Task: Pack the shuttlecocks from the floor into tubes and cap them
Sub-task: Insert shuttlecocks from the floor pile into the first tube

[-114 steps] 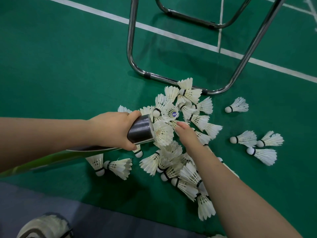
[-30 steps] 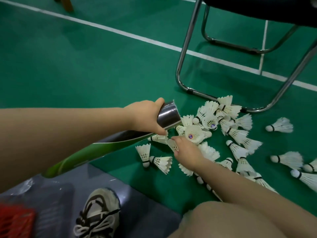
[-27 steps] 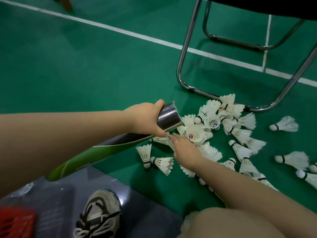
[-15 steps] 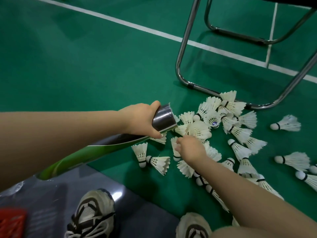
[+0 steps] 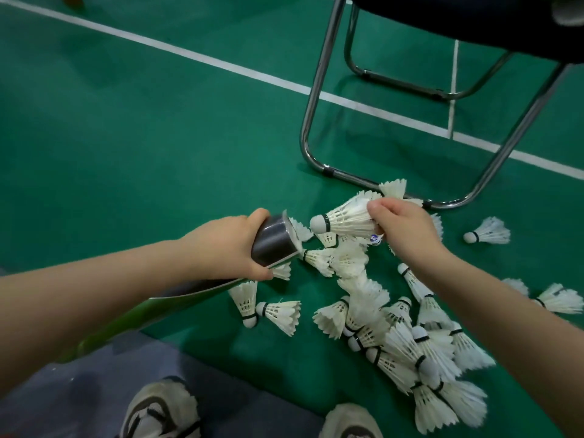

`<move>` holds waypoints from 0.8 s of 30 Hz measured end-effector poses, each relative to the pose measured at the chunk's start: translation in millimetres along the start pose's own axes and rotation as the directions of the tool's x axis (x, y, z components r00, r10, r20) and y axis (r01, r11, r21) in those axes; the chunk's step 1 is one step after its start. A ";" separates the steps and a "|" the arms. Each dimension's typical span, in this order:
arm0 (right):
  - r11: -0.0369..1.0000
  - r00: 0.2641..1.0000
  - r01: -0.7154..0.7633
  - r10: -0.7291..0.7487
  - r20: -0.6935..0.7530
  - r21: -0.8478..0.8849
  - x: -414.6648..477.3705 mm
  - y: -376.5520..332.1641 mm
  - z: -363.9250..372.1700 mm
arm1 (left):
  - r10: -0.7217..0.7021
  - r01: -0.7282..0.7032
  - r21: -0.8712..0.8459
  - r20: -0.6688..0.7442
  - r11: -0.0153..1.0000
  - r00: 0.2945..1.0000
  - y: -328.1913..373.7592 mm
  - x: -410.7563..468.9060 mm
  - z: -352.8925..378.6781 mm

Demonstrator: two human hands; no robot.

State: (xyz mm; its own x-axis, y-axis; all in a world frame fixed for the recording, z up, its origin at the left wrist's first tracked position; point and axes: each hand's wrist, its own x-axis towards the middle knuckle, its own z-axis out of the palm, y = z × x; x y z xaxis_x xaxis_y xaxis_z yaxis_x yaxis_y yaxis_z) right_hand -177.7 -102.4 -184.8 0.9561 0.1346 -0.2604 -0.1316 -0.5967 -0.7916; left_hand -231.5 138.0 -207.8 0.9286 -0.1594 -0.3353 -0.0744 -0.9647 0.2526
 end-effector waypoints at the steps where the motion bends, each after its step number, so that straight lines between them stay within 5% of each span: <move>1: 1.000 1.000 0.006 -0.006 0.017 -0.005 -0.5 -3.8 -0.4 | -0.001 0.001 -0.015 -0.007 1.000 1.000 -0.9 -2.4 4.3; 13: 0.992 0.942 0.040 -0.078 0.327 0.121 -24.1 -10.5 56.3 | -0.053 0.051 -0.092 -0.013 0.994 0.999 -17.9 -19.0 20.1; 24: 0.973 0.965 0.225 -0.230 0.129 0.055 -25.5 0.3 68.7 | -0.035 0.038 -0.095 0.033 0.995 0.999 -15.4 -23.7 26.1</move>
State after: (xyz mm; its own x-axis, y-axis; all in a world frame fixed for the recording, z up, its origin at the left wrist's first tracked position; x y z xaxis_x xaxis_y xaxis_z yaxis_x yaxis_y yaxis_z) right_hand -220.1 -51.7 -216.4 0.9188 0.3690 -0.1399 0.0726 -0.5066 -0.8591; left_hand -261.9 151.2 -227.4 0.9182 -0.1324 -0.3733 -0.0043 -0.9457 0.3249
